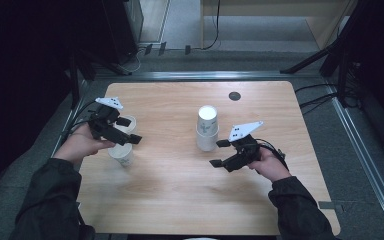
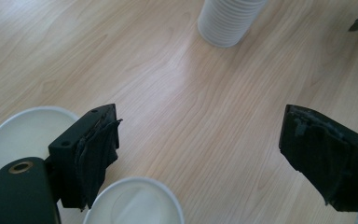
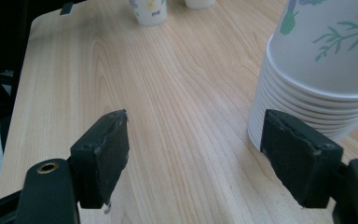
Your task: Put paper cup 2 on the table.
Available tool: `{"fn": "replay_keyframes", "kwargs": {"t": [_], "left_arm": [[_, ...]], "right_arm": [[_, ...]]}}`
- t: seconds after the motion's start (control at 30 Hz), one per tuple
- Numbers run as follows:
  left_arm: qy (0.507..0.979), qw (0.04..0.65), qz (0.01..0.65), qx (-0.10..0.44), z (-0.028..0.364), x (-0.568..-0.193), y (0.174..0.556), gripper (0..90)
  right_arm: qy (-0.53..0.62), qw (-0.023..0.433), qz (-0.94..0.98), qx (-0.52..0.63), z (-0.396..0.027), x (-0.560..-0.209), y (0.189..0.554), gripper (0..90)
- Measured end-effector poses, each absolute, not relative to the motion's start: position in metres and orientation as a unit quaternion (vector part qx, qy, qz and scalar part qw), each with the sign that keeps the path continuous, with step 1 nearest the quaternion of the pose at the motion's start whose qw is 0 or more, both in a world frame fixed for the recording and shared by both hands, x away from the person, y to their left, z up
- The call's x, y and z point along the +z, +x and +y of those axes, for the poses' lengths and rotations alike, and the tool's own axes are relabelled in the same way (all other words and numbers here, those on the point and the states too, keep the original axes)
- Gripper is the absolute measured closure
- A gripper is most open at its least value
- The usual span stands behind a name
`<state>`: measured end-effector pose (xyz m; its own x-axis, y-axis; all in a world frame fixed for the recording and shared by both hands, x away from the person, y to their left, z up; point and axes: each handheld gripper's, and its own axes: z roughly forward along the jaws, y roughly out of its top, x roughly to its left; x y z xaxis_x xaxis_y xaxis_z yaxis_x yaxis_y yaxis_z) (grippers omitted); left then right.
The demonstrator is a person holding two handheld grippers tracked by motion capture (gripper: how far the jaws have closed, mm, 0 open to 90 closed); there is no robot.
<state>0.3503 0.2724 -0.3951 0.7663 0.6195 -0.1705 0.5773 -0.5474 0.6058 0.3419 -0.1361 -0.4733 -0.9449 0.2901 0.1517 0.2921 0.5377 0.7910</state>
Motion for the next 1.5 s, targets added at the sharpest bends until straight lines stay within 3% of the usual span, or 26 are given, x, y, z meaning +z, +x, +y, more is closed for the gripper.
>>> {"fn": "replay_keyframes", "kwargs": {"t": [0.7,1.5], "left_arm": [[0.890,0.349,0.294,-0.002,0.187,-0.418,0.359,12.7],[0.894,0.347,0.283,-0.011,0.145,-0.456,0.345,12.8]], "right_arm": [[-0.159,-0.002,-0.880,-0.448,-0.138,-0.475,0.336,24.1],[-0.160,-0.002,-0.888,-0.430,-0.143,-0.483,0.326,24.0]]}}
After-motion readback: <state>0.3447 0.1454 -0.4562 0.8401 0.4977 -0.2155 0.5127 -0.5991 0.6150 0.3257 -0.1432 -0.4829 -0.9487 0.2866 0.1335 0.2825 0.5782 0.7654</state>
